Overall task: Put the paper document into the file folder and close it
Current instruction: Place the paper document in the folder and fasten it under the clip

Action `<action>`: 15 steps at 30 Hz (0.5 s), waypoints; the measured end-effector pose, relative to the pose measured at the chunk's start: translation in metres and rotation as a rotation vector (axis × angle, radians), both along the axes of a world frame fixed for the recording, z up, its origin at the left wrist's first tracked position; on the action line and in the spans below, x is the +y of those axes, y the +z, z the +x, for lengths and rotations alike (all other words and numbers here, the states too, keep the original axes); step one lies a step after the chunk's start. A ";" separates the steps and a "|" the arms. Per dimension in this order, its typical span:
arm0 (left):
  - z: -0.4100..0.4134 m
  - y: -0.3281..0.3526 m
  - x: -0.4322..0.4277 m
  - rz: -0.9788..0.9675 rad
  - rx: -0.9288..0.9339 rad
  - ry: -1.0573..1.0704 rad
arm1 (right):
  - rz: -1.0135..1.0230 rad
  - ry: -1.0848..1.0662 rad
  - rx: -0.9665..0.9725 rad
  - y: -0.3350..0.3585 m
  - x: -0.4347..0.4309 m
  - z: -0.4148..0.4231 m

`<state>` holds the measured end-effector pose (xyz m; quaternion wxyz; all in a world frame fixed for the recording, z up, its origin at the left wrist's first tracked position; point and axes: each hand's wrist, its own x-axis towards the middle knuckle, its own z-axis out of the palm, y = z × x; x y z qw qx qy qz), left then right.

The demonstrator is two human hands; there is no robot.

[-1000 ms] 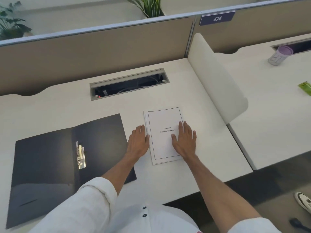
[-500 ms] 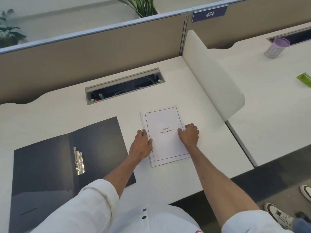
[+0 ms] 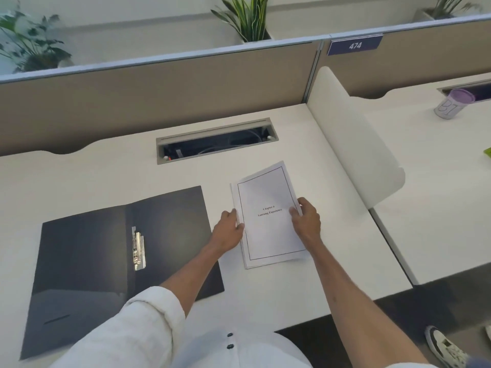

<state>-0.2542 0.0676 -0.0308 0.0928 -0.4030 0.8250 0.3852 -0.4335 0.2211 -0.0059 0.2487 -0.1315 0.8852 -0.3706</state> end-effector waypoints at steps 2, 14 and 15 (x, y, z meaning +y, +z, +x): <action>0.011 0.003 -0.006 0.041 0.056 0.078 | -0.074 -0.020 -0.027 0.004 -0.004 0.009; 0.128 0.019 -0.050 -0.030 0.242 0.470 | -0.320 0.004 -0.339 0.001 -0.065 0.095; 0.139 0.019 -0.052 -0.034 0.240 0.486 | -0.319 0.013 -0.357 -0.001 -0.071 0.104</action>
